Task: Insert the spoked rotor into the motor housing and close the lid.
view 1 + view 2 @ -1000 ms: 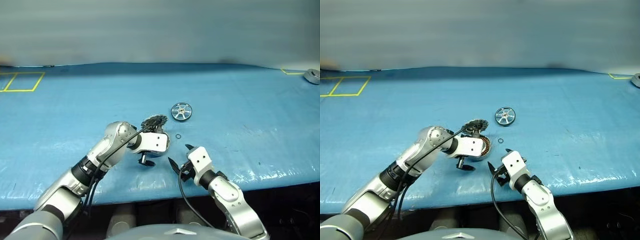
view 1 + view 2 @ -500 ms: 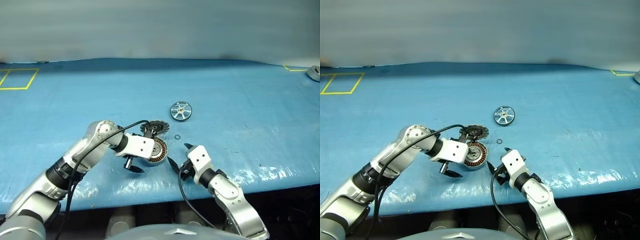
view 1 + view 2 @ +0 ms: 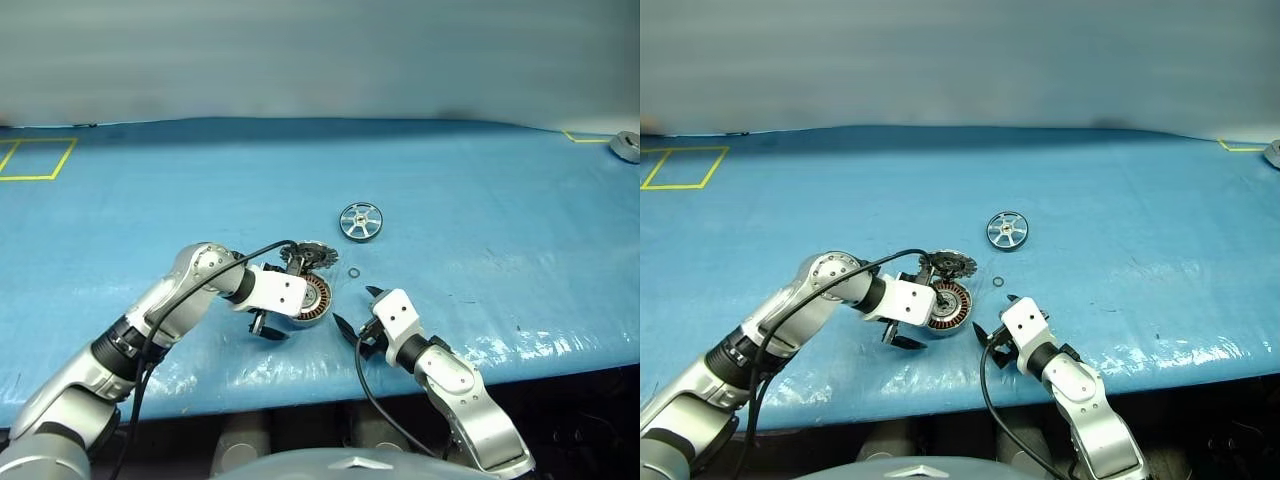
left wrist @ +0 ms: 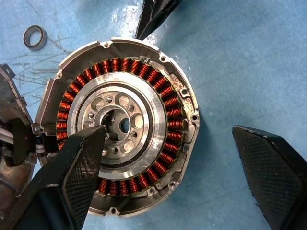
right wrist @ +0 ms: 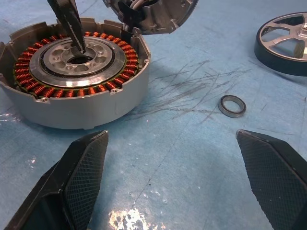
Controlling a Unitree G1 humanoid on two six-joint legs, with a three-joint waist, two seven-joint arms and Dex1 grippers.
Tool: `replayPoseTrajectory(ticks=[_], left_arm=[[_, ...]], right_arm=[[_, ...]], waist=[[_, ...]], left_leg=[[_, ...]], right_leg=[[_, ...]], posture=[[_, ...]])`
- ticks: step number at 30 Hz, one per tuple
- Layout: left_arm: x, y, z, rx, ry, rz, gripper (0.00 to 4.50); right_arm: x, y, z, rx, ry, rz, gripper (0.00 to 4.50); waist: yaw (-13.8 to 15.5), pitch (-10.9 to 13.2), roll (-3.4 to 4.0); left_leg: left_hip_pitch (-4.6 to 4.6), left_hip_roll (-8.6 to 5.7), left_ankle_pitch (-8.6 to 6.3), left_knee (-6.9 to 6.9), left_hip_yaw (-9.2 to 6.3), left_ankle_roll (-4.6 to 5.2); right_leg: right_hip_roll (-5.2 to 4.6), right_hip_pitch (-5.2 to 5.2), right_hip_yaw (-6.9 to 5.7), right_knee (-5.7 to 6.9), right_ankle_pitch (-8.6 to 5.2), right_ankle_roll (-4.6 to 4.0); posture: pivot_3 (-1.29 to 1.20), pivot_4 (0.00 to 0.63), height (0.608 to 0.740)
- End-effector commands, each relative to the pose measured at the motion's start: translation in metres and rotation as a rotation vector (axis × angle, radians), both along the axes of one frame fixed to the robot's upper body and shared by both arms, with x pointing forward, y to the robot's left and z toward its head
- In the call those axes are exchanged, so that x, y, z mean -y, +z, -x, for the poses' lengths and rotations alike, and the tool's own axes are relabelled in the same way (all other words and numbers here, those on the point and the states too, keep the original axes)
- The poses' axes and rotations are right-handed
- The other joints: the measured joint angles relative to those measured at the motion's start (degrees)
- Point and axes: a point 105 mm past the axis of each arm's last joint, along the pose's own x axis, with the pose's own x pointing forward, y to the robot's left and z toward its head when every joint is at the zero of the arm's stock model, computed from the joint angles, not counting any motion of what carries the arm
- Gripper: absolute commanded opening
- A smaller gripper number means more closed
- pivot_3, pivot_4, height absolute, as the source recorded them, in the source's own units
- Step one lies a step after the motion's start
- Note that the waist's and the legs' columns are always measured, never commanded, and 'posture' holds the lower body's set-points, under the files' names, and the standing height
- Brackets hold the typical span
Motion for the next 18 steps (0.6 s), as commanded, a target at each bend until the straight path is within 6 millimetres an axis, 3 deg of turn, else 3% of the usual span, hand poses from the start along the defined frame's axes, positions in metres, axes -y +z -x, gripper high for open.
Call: replayPoseTrajectory(ticks=[1, 4, 9, 15, 18], left_arm=[[0.001, 0.022, 0.017, -0.09, -0.058, 0.106, 4.48], [-0.012, 0.02, 0.019, -0.051, -0.099, 0.059, 4.48], [-0.019, 0.025, 0.003, 0.005, 0.012, 0.106, 4.48], [-0.017, 0.051, -0.012, -0.015, 0.282, 0.492, 4.48], [-0.027, 0.05, -0.013, -0.031, 0.436, 0.708, 4.48]], right_arm=[[0.0, 0.006, -0.001, 0.029, -0.002, -0.004, 4.5], [-0.001, 0.005, -0.001, 0.028, -0.003, -0.007, 4.5], [-0.004, 0.006, -0.002, 0.03, 0.01, -0.011, 4.5], [0.0, 0.013, -0.008, 0.072, -0.021, -0.022, 4.5], [0.004, 0.016, -0.012, 0.089, -0.044, -0.02, 4.5]], waist=[[0.0, 0.0, -0.01], [0.0, 0.0, -0.02], [0.2, 0.1, -0.13], [0.0, 0.1, -0.16], [-0.2, 0.1, -0.16]], left_leg=[[-0.02, 0.01, 0.0, -0.01, -0.01, 0.0], [-0.06, 0.01, 0.0, -0.01, -0.01, 0.0], [-0.04, 0.0, 0.0, 0.03, 0.0, 0.0], [-0.06, -0.02, 0.0, 0.05, 0.01, 0.0], [-0.05, 0.01, 0.0, 0.03, -0.01, 0.0]], right_leg=[[0.01, -0.02, -0.01, 0.0, 0.0, 0.0], [0.0, -0.06, 0.0, 0.0, 0.0, 0.0], [0.0, -0.02, 0.01, 0.0, 0.0, 0.0], [-0.03, -0.02, 0.06, -0.03, 0.03, 0.05], [0.0, -0.03, 0.05, -0.01, 0.03, 0.05]], posture=[[0.0, 0.15, 0.74], [0.0, 0.15, 0.74], [0.0, 0.15, 0.74], [0.0, 0.15, 0.74], [0.0, 0.15, 0.74]])
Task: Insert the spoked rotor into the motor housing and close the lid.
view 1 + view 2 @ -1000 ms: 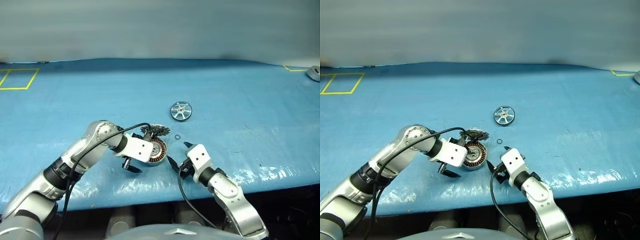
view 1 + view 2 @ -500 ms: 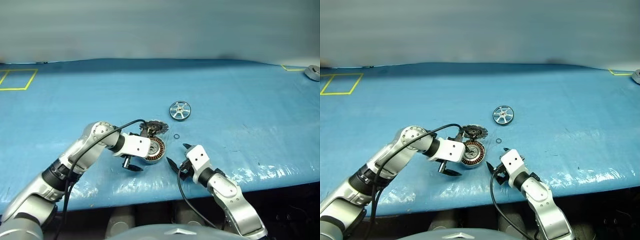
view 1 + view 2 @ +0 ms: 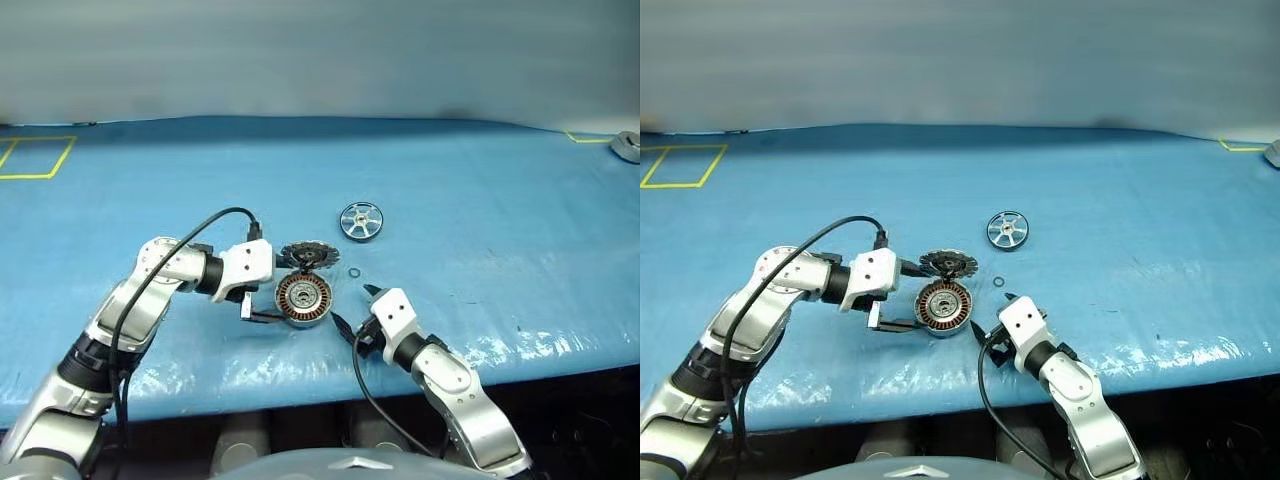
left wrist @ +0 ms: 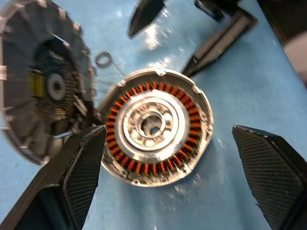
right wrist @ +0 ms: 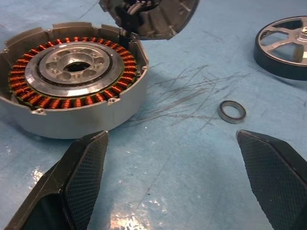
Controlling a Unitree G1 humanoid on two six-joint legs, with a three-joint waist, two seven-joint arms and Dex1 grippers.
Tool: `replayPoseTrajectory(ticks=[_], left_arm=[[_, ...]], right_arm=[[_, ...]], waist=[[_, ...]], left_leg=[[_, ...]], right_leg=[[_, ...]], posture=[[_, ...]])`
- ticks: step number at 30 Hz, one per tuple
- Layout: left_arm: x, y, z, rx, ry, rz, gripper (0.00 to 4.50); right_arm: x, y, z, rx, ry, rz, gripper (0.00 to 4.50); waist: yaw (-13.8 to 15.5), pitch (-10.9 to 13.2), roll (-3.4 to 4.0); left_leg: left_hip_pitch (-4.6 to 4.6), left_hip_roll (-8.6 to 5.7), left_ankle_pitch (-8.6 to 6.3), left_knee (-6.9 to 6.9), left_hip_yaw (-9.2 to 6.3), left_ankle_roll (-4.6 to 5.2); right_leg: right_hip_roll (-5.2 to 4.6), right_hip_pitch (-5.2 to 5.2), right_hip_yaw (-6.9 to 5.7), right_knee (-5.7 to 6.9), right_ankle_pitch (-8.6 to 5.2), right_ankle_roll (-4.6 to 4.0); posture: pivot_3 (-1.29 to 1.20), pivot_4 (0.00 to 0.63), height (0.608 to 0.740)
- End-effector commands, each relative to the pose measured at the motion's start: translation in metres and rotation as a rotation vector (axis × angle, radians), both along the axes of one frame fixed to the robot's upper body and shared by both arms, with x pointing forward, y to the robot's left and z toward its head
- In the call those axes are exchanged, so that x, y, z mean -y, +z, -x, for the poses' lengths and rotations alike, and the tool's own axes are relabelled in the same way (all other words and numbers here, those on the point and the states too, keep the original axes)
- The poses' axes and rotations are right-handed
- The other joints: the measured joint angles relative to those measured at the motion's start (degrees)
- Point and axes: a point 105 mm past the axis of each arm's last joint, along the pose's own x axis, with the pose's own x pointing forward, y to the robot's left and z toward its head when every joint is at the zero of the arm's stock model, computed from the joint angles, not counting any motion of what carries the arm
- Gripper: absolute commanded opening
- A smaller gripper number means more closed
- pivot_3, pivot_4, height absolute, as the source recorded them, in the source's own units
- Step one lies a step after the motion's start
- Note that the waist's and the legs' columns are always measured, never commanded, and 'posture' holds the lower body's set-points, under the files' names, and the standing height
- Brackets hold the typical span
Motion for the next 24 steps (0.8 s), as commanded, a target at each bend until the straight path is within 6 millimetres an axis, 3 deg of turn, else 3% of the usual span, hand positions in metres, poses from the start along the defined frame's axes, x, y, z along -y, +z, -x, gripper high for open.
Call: replayPoseTrajectory(ticks=[1, 7, 17, 21, 24], left_arm=[[-0.015, 0.006, 0.0, 0.011, 0.171, 0.226, 4.48], [-0.018, -0.033, 0.029, -0.136, 0.261, 0.3, 4.48], [0.0, -0.041, 0.033, -0.107, 0.315, 0.388, 4.48], [0.004, -0.051, 0.047, -0.144, 0.213, 0.317, 4.48], [0.002, -0.05, 0.045, -0.143, 0.202, 0.304, 4.48]], right_arm=[[0.005, 0.013, -0.008, 0.066, -0.026, -0.005, 4.5], [0.019, 0.01, -0.029, 0.079, -0.118, 0.021, 4.5], [0.016, 0.001, -0.053, 0.046, -0.157, -0.019, 4.5], [0.015, 0.001, -0.057, 0.05, -0.178, -0.029, 4.5], [0.007, -0.004, -0.054, 0.042, -0.136, -0.008, 4.5]], waist=[[-0.2, 0.0, 0.0], [0.0, 0.0, -0.06], [0.2, 0.0, -0.01], [0.1, 0.1, 0.01], [-0.1, 0.1, 0.05]], left_leg=[[0.02, 0.0, 0.0, -0.02, 0.0, 0.0], [0.08, -0.02, 0.01, 0.0, 0.03, -0.02], [0.3, -0.09, 0.01, 0.17, 0.02, -0.03], [0.31, -0.08, 0.01, 0.11, 0.02, -0.03], [0.31, -0.06, 0.01, 0.1, 0.02, -0.03]], right_leg=[[-0.01, 0.0, 0.03, 0.03, 0.0, 0.0], [-0.04, 0.04, 0.04, 0.06, 0.02, 0.0], [-0.11, 0.39, 0.04, 0.02, 0.06, 0.04], [-0.08, 0.37, 0.04, 0.02, 0.06, 0.04], [-0.08, 0.36, 0.04, 0.02, 0.06, 0.04]], posture=[[0.0, 0.15, 0.74], [0.0, 0.15, 0.74], [0.0, 0.15, 0.74], [0.0, 0.15, 0.74], [0.0, 0.15, 0.74]])
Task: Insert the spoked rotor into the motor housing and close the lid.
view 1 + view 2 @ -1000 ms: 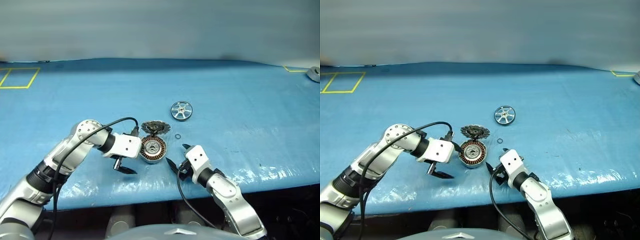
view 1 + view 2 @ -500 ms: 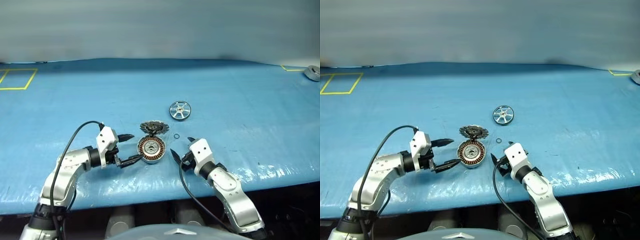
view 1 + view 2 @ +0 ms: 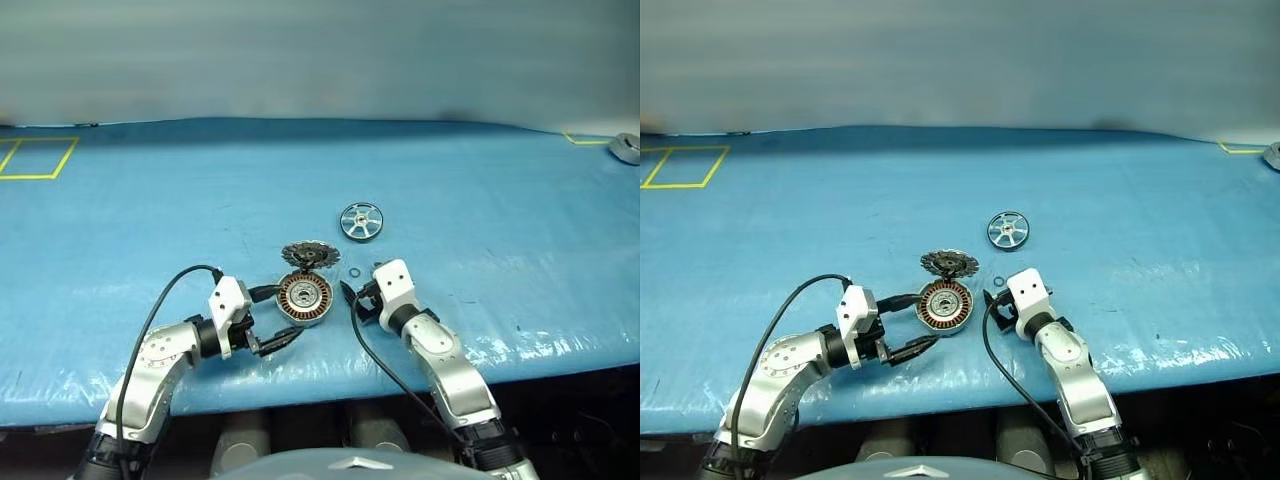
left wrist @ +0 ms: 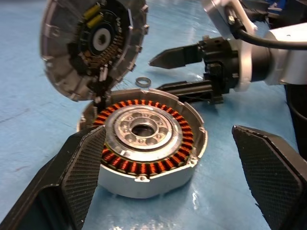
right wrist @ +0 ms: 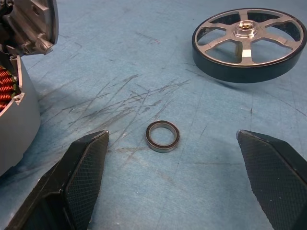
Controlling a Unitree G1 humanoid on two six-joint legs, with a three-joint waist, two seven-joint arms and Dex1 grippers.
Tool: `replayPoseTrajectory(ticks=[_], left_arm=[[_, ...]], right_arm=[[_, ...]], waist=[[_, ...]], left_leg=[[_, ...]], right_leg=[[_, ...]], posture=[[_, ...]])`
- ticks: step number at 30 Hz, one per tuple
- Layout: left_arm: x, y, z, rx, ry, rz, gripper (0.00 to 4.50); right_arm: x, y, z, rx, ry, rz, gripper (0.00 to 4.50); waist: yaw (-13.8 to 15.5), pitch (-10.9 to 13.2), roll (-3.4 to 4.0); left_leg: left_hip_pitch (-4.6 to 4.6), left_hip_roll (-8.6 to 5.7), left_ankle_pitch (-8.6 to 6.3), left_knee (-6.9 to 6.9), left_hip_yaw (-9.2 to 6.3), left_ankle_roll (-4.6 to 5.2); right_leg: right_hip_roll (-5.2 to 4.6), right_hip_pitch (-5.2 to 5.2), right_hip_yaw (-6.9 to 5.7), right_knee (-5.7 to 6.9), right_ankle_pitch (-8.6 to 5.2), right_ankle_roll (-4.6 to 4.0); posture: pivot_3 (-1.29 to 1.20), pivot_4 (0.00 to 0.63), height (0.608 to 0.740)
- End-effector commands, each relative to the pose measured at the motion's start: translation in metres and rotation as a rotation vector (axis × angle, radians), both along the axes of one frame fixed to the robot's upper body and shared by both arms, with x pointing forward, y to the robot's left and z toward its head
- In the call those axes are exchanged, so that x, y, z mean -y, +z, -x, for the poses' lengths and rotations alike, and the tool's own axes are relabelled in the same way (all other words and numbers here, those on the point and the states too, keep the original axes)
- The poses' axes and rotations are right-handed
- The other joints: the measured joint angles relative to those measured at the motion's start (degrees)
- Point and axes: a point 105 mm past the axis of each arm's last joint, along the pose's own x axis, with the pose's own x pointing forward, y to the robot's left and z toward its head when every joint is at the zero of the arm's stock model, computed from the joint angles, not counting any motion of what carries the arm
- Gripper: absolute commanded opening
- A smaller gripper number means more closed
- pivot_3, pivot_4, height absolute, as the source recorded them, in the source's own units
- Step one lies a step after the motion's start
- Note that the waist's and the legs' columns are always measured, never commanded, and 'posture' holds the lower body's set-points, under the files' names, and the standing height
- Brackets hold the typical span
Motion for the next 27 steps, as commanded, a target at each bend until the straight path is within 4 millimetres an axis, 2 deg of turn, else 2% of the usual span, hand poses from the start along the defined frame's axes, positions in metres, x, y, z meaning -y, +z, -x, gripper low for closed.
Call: replayPoseTrajectory(ticks=[1, 5, 10, 14, 18, 20, 23, 27], left_arm=[[0.003, 0.009, -0.002, 0.043, -0.03, 0.007, 4.48], [0.004, 0.01, -0.005, 0.061, -0.041, -0.001, 4.5], [0.009, 0.009, 0.003, 0.022, -0.126, 0.017, 4.5], [0.008, 0.007, 0.002, 0.027, -0.137, -0.002, 4.5], [0.007, 0.005, 0.002, 0.035, -0.142, -0.02, 4.5], [0.005, 0.005, 0.002, 0.035, -0.139, -0.02, 4.5], [0.003, 0.004, 0.001, 0.03, -0.128, -0.018, 4.5], [-0.002, -0.002, -0.001, 0.021, -0.104, -0.027, 4.5]], right_arm=[[-0.008, 0.005, -0.002, 0.034, 0.035, 0.007, 4.5], [-0.014, 0.0, -0.002, 0.018, 0.036, -0.027, 3.57], [-0.009, -0.012, 0.001, -0.005, 0.008, -0.025, 1.91], [-0.005, -0.013, 0.004, -0.013, 0.002, -0.022, 0.66], [-0.003, -0.012, 0.006, -0.014, 0.012, -0.022, 0.66], [-0.006, -0.006, 0.008, 0.002, 0.036, -0.038, 0.66], [-0.008, 0.019, 0.01, 0.083, 0.069, -0.076, 0.66], [-0.02, 0.044, 0.028, 0.099, 0.204, -0.121, 0.66]], waist=[[-0.2, 0.0, 0.01], [-0.3, 0.0, 0.01], [-0.4, 0.0, 0.01], [-0.3, 0.0, 0.01], [-0.3, 0.0, 0.01], [-0.3, 0.0, 0.01], [-0.3, 0.0, 0.03], [-0.3, 0.1, 0.11]], left_leg=[[0.02, 0.0, 0.0, 0.0, 0.0, 0.0], [0.07, 0.0, 0.0, 0.0, -0.01, 0.0], [0.08, 0.01, 0.0, -0.03, -0.01, 0.0], [0.1, 0.0, 0.0, -0.03, -0.02, 0.01], [0.17, 0.0, -0.01, -0.04, -0.06, 0.01], [0.19, 0.0, -0.01, -0.08, -0.06, 0.01], [0.18, -0.02, -0.01, -0.19, -0.05, 0.01], [0.19, -0.03, 0.0, -0.38, 0.0, 0.01]], right_leg=[[-0.01, 0.01, 0.01, 0.0, 0.0, 0.0], [-0.02, 0.06, 0.01, -0.01, 0.0, 0.01], [-0.02, 0.06, 0.03, -0.02, 0.0, 0.01], [-0.04, 0.09, 0.03, -0.05, 0.0, 0.01], [-0.08, 0.13, 0.04, -0.06, -0.01, 0.01], [-0.09, 0.13, 0.05, -0.08, -0.01, 0.01], [-0.1, 0.1, 0.06, -0.13, -0.01, 0.01], [-0.1, 0.03, 0.12, -0.19, -0.01, 0.01]], posture=[[0.0, 0.15, 0.74], [0.0, 0.15, 0.74], [0.0, 0.15, 0.74], [0.0, 0.15, 0.74], [0.0, 0.15, 0.74], [0.0, 0.15, 0.74], [0.0, 0.15, 0.74], [0.0, 0.15, 0.74]])
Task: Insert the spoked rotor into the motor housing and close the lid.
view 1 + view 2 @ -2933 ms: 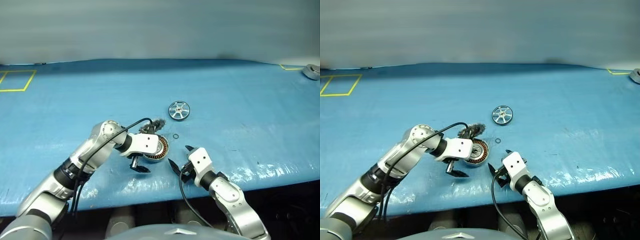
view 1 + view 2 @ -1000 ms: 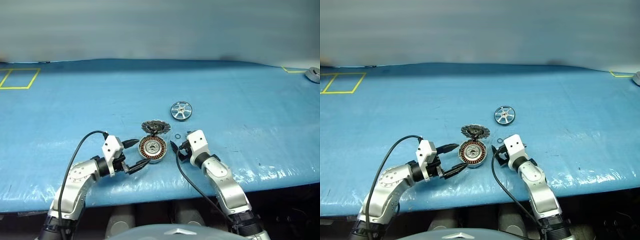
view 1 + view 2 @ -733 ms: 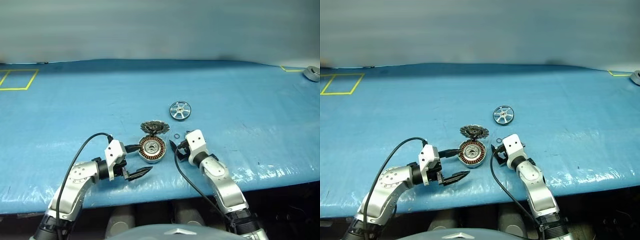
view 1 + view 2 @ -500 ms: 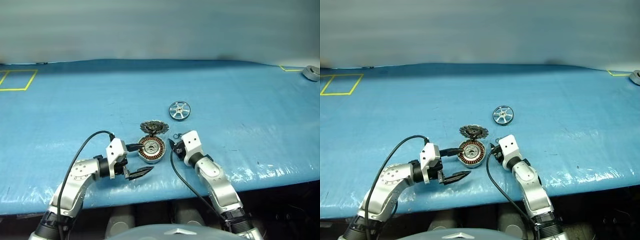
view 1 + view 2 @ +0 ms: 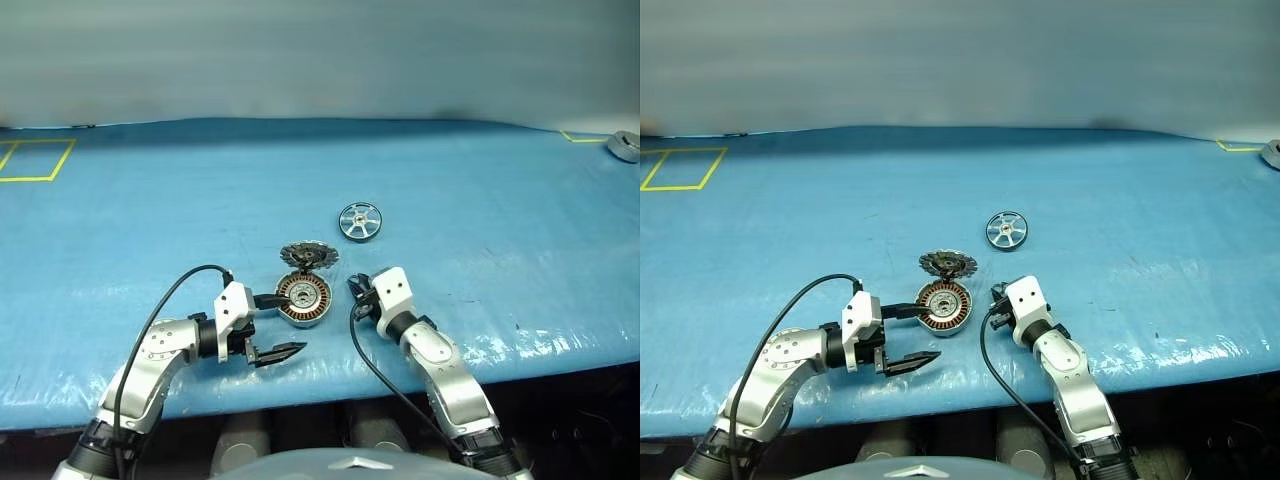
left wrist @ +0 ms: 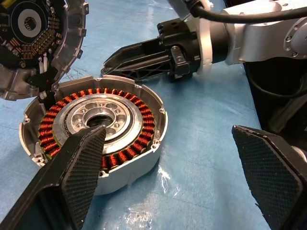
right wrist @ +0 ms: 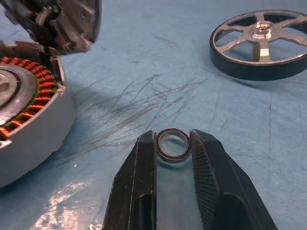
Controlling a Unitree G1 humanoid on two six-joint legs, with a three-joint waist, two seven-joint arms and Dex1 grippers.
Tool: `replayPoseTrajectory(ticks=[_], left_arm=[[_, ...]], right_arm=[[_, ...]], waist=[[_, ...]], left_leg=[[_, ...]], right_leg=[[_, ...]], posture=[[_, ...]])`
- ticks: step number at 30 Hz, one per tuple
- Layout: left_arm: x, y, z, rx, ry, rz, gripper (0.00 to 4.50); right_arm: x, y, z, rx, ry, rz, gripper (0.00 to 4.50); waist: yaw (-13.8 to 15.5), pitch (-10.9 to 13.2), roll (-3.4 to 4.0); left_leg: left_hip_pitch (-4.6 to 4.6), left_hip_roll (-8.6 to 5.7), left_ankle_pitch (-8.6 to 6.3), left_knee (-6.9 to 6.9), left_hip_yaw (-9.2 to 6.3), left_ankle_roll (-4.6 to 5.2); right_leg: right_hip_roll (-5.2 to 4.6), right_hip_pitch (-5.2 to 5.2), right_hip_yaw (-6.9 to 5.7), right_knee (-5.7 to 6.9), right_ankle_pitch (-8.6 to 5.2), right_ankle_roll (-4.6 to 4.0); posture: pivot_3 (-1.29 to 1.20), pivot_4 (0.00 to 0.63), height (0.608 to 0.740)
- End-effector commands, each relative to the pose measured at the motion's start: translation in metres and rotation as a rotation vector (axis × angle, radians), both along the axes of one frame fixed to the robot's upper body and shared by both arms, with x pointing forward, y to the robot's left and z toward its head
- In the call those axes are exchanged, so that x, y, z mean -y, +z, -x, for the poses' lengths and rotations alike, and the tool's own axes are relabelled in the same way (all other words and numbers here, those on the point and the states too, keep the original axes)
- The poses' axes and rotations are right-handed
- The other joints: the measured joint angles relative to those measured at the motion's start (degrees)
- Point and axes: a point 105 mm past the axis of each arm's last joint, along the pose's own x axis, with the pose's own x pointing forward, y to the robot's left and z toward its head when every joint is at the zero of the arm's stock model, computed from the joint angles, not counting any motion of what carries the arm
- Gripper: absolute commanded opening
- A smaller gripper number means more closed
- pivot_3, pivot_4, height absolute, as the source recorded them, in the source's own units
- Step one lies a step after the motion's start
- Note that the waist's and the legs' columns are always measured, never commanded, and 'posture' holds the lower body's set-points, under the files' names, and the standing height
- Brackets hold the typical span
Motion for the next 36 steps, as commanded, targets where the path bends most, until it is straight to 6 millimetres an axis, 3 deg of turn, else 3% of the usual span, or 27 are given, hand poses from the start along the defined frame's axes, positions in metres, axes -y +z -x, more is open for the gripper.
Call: replayPoseTrajectory(ticks=[1, 4, 8, 19, 29, 36], left_arm=[[-0.004, 0.0, -0.003, 0.019, 0.015, -0.006, 4.5], [-0.005, 0.004, -0.005, 0.024, 0.039, 0.016, 4.5], [-0.009, 0.006, -0.007, 0.022, 0.08, 0.027, 4.5], [-0.015, 0.0, 0.0, 0.018, 0.099, -0.013, 4.5], [-0.031, 0.008, -0.003, 0.036, 0.185, -0.011, 4.5], [-0.022, 0.007, -0.002, 0.032, 0.157, -0.01, 4.5]], right_arm=[[-0.015, 0.036, 0.012, 0.061, 0.125, -0.069, 0.66], [-0.031, 0.044, 0.032, 0.004, 0.3, -0.081, 0.66], [-0.044, 0.033, 0.044, -0.07, 0.47, 0.015, 0.66], [-0.076, 0.037, 0.022, -0.021, 0.548, 0.014, 0.66], [-0.072, 0.024, 0.017, -0.042, 0.535, 0.062, 0.66], [-0.073, 0.024, 0.014, -0.051, 0.523, 0.038, 0.66]], waist=[[0.0, 0.0, 0.0], [0.0, 0.0, 0.0], [0.0, 0.0, -0.06], [0.1, 0.0, -0.08], [0.0, 0.1, -0.08], [0.0, 0.1, -0.09]], left_leg=[[0.06, 0.0, 0.0, -0.08, 0.02, 0.0], [0.21, 0.0, 0.0, -0.25, 0.02, 0.0], [0.22, 0.0, 0.0, -0.3, 0.02, 0.0], [0.22, -0.08, 0.0, -0.41, 0.05, 0.0], [0.22, -0.15, 0.0, -0.43, -0.01, 0.0], [0.22, -0.17, 0.0, -0.43, 0.01, 0.0]], right_leg=[[0.01, 0.02, 0.02, -0.02, -0.01, -0.01], [0.02, 0.07, 0.03, -0.03, -0.06, -0.09], [0.03, 0.07, 0.01, -0.08, -0.08, -0.12], [-0.01, 0.06, 0.01, -0.12, -0.11, -0.11], [-0.1, 0.05, -0.03, -0.09, -0.16, -0.06], [-0.12, 0.06, -0.01, -0.11, -0.16, -0.06]], posture=[[0.0, 0.15, 0.74], [0.0, 0.15, 0.74], [0.0, 0.15, 0.74], [0.0, 0.15, 0.74], [0.0, 0.15, 0.74], [0.0, 0.15, 0.74]])
